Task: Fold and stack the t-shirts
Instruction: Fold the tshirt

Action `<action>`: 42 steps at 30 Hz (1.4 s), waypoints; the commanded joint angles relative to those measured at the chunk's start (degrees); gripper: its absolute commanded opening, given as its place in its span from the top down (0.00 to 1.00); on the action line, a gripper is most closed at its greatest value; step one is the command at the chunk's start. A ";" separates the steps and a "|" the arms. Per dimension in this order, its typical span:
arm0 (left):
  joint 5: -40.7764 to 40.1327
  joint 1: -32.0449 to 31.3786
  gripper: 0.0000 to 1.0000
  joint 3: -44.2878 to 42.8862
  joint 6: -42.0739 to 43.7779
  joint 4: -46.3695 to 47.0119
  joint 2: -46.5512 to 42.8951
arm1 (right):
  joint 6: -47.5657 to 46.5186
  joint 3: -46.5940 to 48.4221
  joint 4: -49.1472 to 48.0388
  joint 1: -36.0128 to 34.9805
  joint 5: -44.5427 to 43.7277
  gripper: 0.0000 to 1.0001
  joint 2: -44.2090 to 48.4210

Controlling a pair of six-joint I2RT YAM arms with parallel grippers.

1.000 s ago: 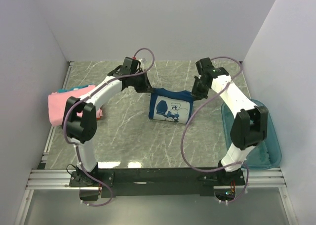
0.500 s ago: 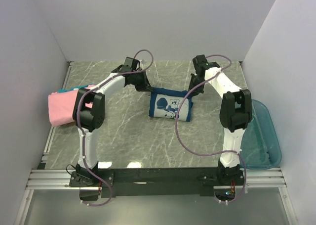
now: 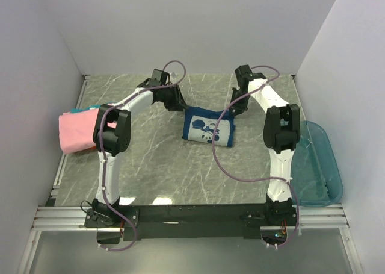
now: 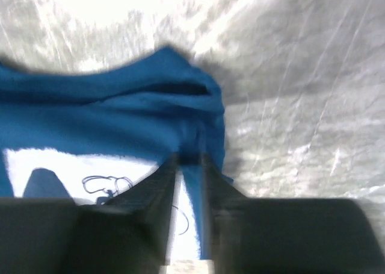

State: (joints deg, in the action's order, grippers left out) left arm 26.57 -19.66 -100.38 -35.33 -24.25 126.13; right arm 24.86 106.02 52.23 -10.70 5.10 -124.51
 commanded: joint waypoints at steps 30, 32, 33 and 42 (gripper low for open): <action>9.56 2.43 0.33 23.20 -3.07 22.05 -12.22 | 3.70 -20.14 -10.12 -10.83 12.03 0.48 14.38; 9.64 2.43 0.33 23.73 -3.34 22.84 -12.13 | 3.70 -20.59 -11.27 -10.84 11.51 0.48 12.46; 10.08 2.43 0.33 24.17 -3.60 23.11 -11.96 | 3.44 -20.24 -11.01 -10.83 11.07 0.48 11.75; 11.31 2.26 0.33 27.52 -6.41 27.93 -10.90 | 2.38 -21.64 -11.00 -10.83 8.43 0.48 5.86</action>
State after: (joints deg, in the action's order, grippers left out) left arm 36.12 -17.06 -73.41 -40.36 -0.84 116.92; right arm 27.66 85.78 42.09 -21.74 15.92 -117.60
